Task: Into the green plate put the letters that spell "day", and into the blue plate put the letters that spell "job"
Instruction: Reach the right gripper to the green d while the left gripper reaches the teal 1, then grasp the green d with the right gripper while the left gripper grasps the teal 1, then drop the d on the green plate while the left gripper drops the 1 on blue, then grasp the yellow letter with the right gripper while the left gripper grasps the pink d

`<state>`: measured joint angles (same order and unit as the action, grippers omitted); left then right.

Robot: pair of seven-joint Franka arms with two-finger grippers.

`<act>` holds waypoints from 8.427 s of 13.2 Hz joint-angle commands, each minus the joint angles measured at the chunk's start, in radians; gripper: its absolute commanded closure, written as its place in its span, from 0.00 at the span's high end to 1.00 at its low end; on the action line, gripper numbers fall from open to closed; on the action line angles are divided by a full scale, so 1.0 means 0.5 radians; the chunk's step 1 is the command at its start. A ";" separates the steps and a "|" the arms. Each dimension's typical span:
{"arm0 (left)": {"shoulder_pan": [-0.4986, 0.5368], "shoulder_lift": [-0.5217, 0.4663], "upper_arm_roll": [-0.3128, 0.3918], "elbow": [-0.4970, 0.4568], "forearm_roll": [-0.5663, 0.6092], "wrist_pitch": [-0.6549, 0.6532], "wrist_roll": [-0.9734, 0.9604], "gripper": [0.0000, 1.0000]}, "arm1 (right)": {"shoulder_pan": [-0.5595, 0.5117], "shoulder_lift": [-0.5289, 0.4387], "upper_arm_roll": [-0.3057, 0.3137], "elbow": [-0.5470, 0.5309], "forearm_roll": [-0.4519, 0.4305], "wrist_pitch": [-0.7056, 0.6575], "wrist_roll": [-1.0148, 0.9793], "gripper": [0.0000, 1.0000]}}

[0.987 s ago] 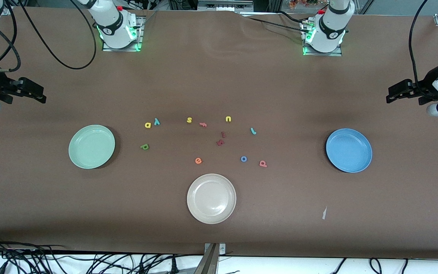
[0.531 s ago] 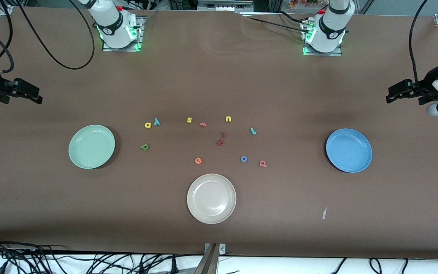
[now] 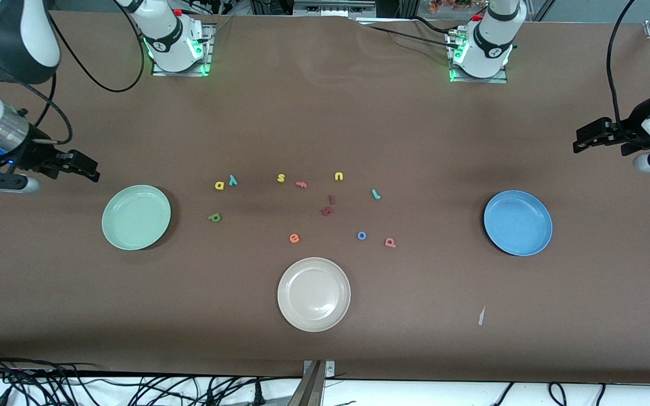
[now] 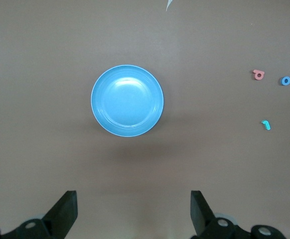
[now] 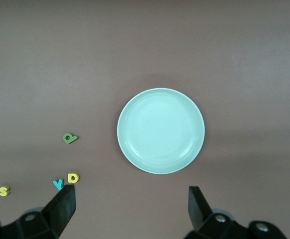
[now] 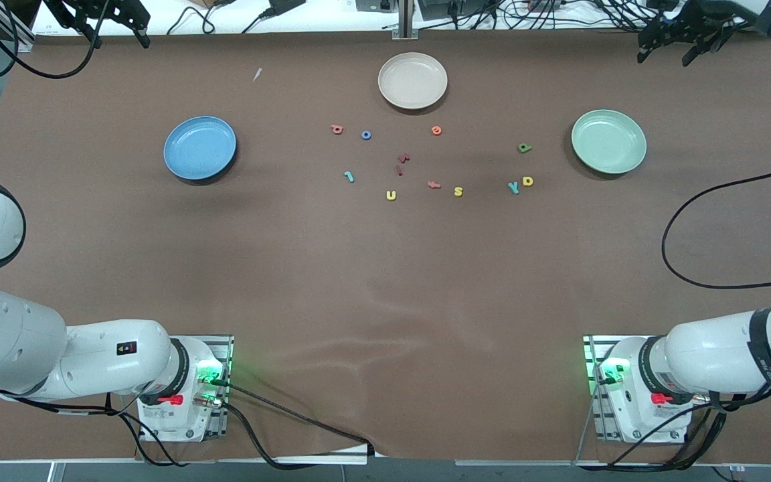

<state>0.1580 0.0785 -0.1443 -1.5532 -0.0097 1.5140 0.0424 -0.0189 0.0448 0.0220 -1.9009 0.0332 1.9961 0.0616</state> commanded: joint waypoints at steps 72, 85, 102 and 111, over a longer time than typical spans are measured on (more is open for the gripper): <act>-0.160 0.987 -0.033 -0.235 0.430 0.859 0.141 0.00 | 0.615 0.552 -0.265 -0.435 -0.137 0.766 3.001 0.88; -0.622 1.514 -0.052 0.482 0.075 0.859 -1.377 1.00 | 0.743 0.573 -0.056 -0.665 -0.143 1.140 3.951 0.94; -0.926 1.481 -0.043 0.097 0.105 1.761 -3.358 0.88 | 0.829 0.711 -0.050 -0.825 -0.155 1.438 3.905 0.55; -0.963 1.503 -0.043 0.072 0.161 1.761 -3.457 0.71 | 0.826 0.616 -0.056 -0.803 -0.149 1.368 3.908 0.00</act>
<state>-0.3139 0.8567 -0.1783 -1.4795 0.0434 2.3841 -1.6543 0.3927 0.3953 -0.0044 -2.2918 -0.0358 2.7025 2.0069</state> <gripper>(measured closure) 0.282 0.727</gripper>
